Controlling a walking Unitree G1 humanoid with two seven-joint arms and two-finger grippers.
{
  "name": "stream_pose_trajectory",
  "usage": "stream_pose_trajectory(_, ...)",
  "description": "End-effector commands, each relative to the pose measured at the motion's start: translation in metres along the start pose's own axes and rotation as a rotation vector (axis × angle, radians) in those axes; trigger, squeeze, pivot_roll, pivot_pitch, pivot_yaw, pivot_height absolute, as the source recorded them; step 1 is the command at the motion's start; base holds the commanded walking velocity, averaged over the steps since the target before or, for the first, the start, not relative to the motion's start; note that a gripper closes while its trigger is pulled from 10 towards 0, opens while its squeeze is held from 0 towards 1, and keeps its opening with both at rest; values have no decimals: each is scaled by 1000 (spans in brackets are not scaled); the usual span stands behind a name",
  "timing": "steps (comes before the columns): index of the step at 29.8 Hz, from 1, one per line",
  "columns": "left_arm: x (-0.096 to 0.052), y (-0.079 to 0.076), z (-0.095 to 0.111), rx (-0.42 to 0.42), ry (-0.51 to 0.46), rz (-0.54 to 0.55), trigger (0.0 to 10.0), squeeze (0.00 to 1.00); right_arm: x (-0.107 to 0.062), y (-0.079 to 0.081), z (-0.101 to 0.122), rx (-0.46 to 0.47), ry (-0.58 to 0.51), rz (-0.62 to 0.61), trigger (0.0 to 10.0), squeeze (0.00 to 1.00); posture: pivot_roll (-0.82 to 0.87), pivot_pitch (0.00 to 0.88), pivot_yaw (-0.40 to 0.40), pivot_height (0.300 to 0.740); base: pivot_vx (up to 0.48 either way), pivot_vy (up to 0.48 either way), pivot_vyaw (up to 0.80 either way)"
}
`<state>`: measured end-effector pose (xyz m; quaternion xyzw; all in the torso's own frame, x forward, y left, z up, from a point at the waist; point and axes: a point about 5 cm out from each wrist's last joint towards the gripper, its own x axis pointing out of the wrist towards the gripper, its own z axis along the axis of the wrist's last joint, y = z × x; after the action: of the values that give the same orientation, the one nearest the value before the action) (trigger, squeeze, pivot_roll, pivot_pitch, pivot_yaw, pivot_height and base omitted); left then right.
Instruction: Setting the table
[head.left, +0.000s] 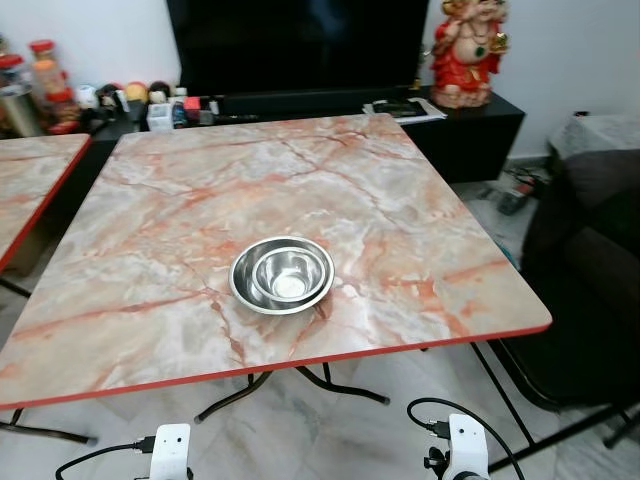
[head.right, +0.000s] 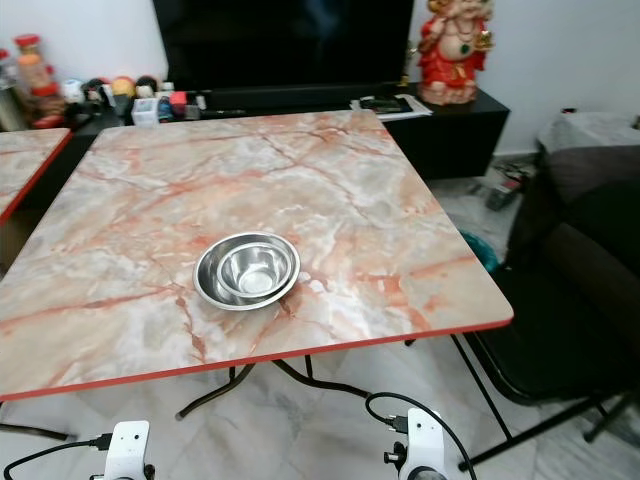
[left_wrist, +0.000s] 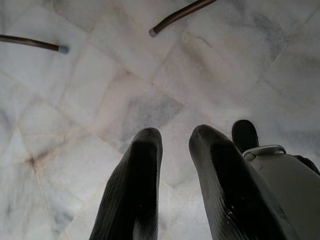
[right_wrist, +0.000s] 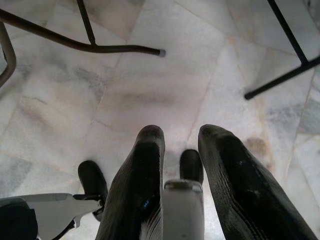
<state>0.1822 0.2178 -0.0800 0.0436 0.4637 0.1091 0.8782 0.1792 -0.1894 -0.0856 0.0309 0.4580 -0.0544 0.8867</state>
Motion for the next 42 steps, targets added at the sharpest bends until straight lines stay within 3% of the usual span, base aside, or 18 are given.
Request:
stream_pose_trajectory(1, 0, 3, -1, -15, 8, 14, 10000, 0, 0, -1, 1, 12, -4, -8, 10000, 0, -17, 0, 31, 719, 0, 382, 0)
stream_pose_trajectory(21, 1, 6, 4, -11, -2, 30, 10000, 0, 1, 3, 4, -9, -20, -3, 10000, 0, -15, 0, 40, 719, 0, 394, 0)
stream_pose_trajectory(42, 0, 7, 0, -31, 8, 47, 10000, 0, 2, 5, 9, -5, -32, 8, 10000, 0, -5, 0, 31, 719, 0, 407, 263)
